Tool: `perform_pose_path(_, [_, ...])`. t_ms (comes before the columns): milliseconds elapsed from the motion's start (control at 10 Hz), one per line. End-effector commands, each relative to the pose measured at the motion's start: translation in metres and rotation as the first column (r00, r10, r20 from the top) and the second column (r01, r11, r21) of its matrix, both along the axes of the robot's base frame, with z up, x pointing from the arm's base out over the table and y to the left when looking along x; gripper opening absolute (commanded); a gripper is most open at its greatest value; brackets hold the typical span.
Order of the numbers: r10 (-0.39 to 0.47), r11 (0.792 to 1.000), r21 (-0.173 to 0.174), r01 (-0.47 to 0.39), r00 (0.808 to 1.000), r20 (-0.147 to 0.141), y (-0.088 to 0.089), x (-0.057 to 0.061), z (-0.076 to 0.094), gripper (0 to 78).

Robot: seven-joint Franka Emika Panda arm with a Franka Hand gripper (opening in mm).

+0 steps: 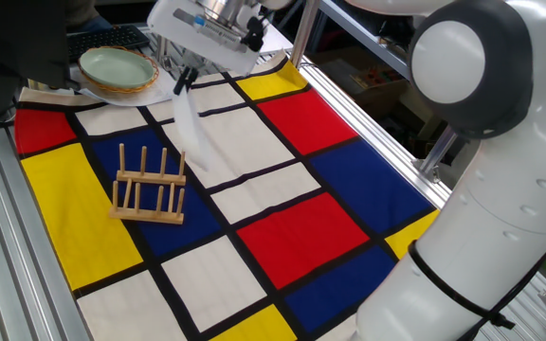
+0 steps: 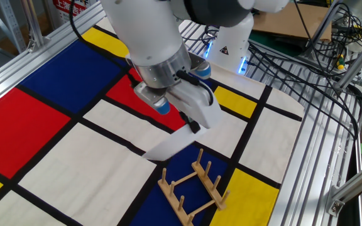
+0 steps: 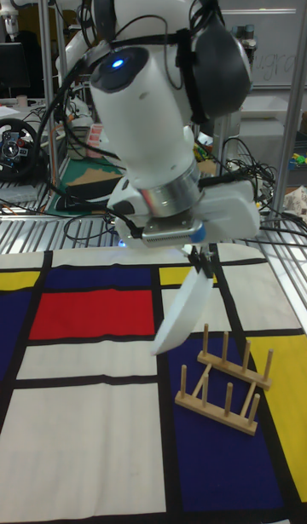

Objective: Take the dish off the dish rack

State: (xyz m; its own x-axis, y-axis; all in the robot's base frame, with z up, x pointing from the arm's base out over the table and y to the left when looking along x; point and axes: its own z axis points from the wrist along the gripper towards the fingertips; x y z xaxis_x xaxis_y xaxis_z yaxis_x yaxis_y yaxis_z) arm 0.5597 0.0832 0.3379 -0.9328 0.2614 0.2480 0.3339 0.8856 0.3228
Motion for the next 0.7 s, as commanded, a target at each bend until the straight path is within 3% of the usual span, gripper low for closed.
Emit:
perform_pose_path(100, [0.234,0.936,-0.275,-0.218,0.972,0.025,-0.0306,0.0106,-0.0006,1.1])
perform_pose_path(400, [0.298,0.895,-0.351,-0.275,0.955,0.012,-0.0366,0.0129,-0.0047,1.1])
perform_pose_path(700, [0.319,0.882,-0.368,-0.295,0.948,0.006,-0.0372,0.0137,-0.0064,1.1])
